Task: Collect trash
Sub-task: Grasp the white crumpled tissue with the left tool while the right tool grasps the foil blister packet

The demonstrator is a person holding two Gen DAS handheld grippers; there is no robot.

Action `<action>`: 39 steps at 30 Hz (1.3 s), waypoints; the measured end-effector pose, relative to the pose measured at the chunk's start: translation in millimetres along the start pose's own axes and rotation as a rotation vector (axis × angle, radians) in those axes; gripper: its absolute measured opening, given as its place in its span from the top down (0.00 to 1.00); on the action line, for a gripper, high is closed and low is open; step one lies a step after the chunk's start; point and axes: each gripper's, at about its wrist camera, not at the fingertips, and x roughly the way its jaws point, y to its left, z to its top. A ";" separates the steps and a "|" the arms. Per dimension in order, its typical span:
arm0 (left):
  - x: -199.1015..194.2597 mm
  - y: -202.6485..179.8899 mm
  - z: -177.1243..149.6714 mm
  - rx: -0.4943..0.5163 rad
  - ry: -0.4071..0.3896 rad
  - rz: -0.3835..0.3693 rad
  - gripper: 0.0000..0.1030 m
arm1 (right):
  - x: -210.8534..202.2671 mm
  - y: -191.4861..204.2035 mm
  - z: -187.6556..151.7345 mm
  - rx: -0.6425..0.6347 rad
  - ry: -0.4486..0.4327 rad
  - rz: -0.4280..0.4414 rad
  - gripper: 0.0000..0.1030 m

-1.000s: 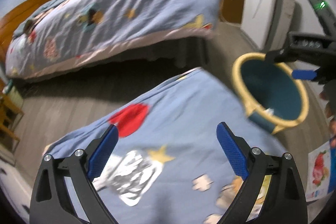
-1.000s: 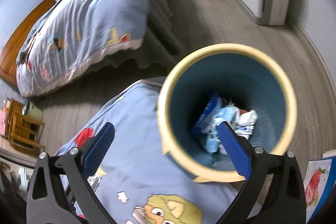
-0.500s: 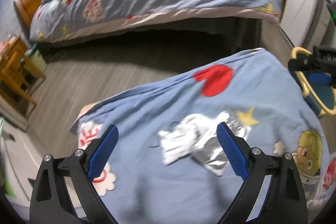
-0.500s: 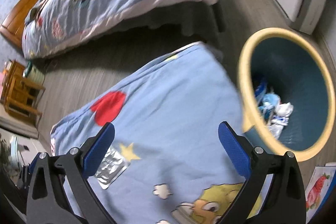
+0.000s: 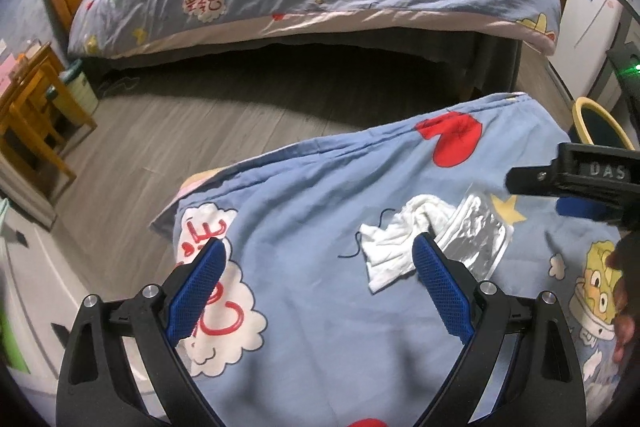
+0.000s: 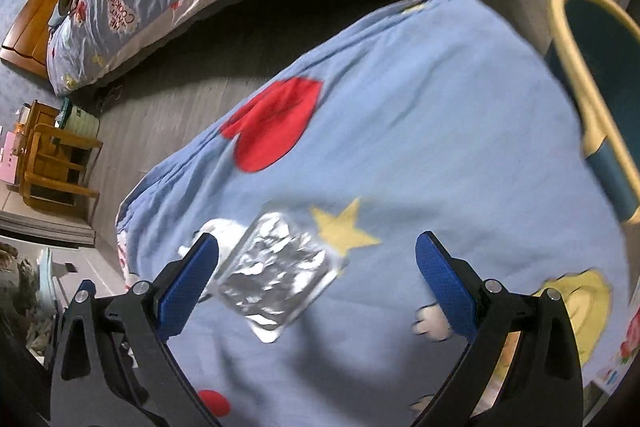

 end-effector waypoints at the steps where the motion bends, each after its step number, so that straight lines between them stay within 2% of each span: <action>1: 0.5 1.5 -0.9 -0.003 0.002 -0.003 0.09 | 3.7 2.5 -1.6 0.006 0.005 -0.001 0.06; 7: 4.3 6.7 -6.5 -0.008 0.018 -0.019 0.09 | 25.0 21.0 -7.6 -0.015 0.008 -0.053 0.07; 11: 5.5 13.2 -8.4 -0.026 0.020 -0.031 0.09 | 40.6 35.6 -10.8 -0.097 0.012 -0.135 0.14; 14: 7.3 20.1 -9.4 -0.049 0.024 -0.034 0.09 | 43.2 44.2 -15.5 -0.208 0.008 -0.194 0.17; 18: 13.0 23.2 -8.8 -0.066 0.028 -0.040 0.09 | 37.6 44.1 -17.7 -0.334 0.027 -0.243 0.31; 22: 21.1 10.1 -5.9 -0.022 0.031 -0.055 0.10 | 31.7 29.4 -13.5 -0.372 0.060 -0.275 0.31; 28: 43.4 -20.9 -4.6 0.071 0.069 -0.123 0.33 | 18.8 -1.5 2.6 -0.354 0.064 -0.294 0.38; 29: 47.8 -25.4 -5.5 0.083 0.078 -0.130 0.36 | 15.2 -6.3 6.2 -0.348 0.054 -0.286 0.43; 31: 57.2 -36.8 -7.7 0.120 0.093 -0.140 0.41 | 10.5 -14.5 10.9 -0.330 0.055 -0.257 0.44; 32: 61.9 -42.6 -9.3 0.143 0.104 -0.145 0.47 | 10.2 -17.9 11.8 -0.320 0.065 -0.248 0.42; 33: 64.6 -46.1 -10.9 0.157 0.113 -0.149 0.59 | 9.4 -22.7 12.2 -0.306 0.074 -0.242 0.37; 34: 66.6 -48.7 -12.1 0.170 0.122 -0.155 0.64 | 8.6 -27.6 12.4 -0.281 0.083 -0.235 0.36; 36: 66.1 -49.9 -12.1 0.186 0.117 -0.160 0.71 | 7.6 -33.4 12.3 -0.231 0.098 -0.203 0.29; 39: 65.4 -47.4 -11.2 0.167 0.121 -0.166 0.79 | 13.4 -24.3 5.0 -0.236 0.119 -0.183 0.21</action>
